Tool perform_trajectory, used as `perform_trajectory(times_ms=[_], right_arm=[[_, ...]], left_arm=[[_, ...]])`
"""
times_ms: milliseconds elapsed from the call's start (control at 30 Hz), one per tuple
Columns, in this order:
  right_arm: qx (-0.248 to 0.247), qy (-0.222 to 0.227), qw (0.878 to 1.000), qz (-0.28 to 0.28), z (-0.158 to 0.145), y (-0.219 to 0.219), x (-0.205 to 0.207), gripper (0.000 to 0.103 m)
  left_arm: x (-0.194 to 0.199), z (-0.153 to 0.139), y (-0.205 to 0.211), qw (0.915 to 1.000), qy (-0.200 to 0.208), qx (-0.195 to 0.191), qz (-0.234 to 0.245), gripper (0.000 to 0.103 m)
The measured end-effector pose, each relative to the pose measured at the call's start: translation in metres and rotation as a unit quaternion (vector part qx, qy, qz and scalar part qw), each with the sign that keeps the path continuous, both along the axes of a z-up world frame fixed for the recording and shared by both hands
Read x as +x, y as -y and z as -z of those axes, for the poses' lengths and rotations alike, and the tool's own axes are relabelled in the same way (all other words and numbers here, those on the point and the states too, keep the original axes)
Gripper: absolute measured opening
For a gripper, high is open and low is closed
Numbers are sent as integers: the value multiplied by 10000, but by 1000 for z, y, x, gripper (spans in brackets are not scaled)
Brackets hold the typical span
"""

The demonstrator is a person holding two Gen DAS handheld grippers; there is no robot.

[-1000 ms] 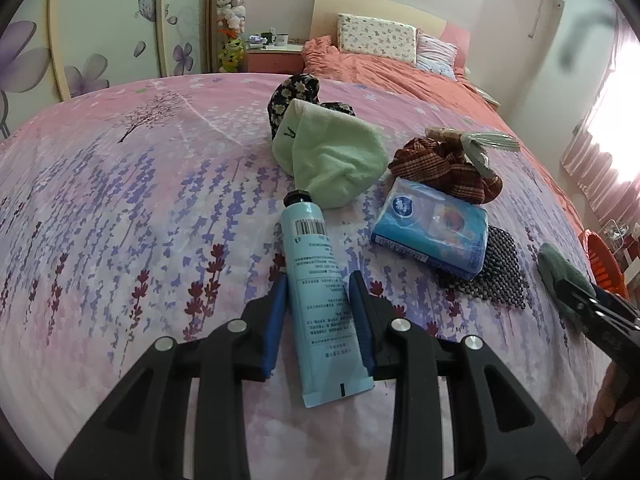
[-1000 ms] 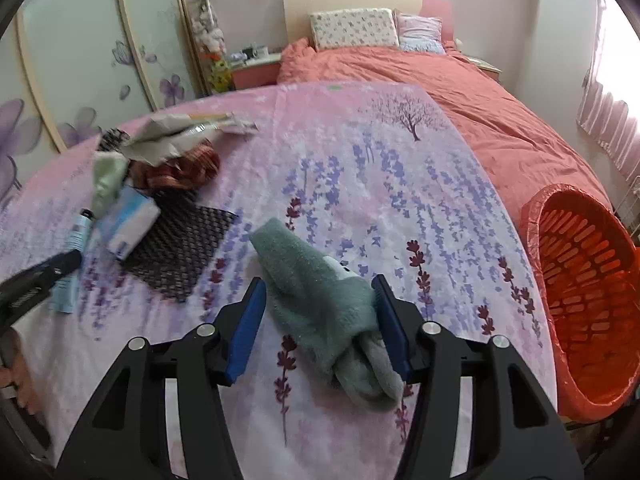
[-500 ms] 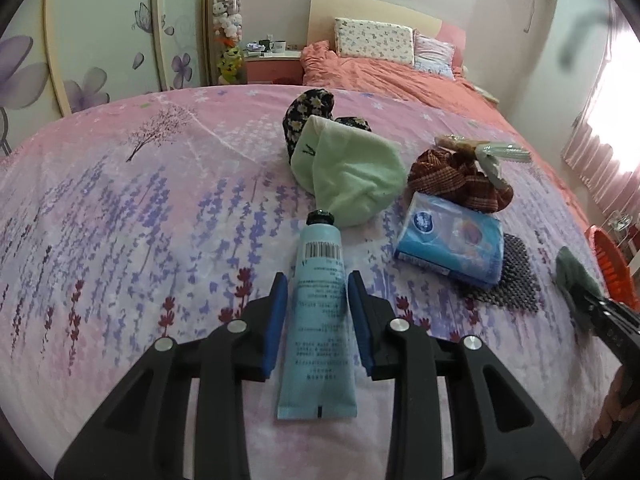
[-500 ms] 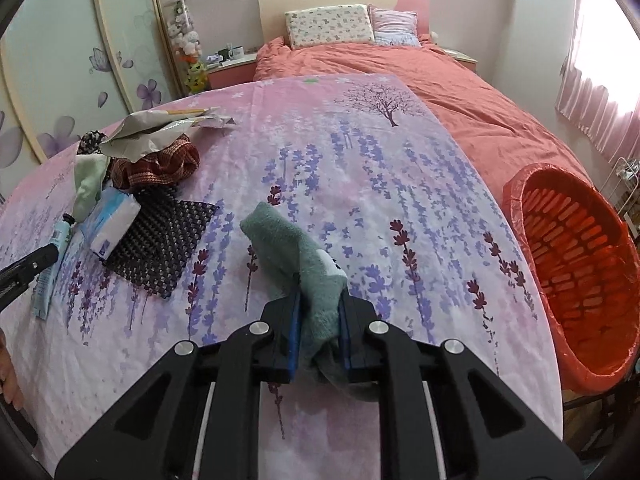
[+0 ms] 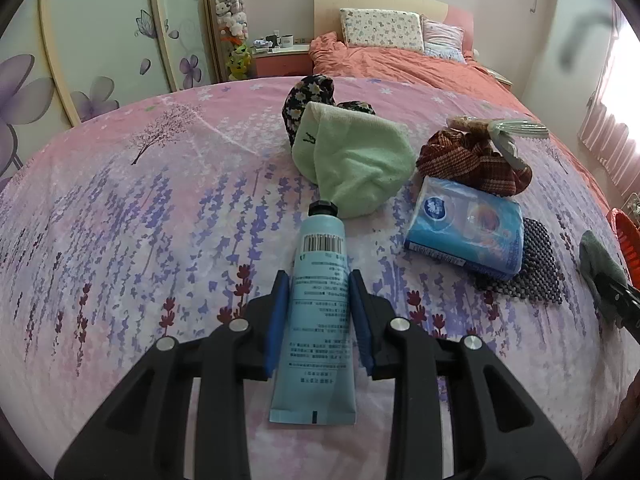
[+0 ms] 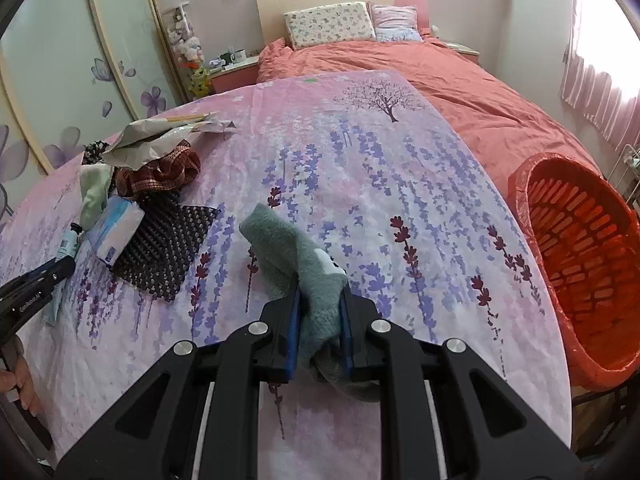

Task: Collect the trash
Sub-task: 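Hold the tube in the left tool while the right tool lifts the grey-green cloth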

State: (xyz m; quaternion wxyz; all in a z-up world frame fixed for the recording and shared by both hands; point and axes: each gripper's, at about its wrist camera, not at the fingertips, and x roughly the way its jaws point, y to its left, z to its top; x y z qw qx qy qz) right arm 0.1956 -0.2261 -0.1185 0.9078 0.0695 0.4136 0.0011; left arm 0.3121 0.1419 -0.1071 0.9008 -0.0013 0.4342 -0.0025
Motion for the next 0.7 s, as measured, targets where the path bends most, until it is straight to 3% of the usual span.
perform_trajectory(times_ms=[167,700], right_arm=[[120,10,9999,-8,1,4,0,18],[193,19,9998,-33,1,5,0,19]], left_arm=[[0,0,-5,9998,13,-194,-9,32],[-1,1,-11,9997,19,-256,-7,32]])
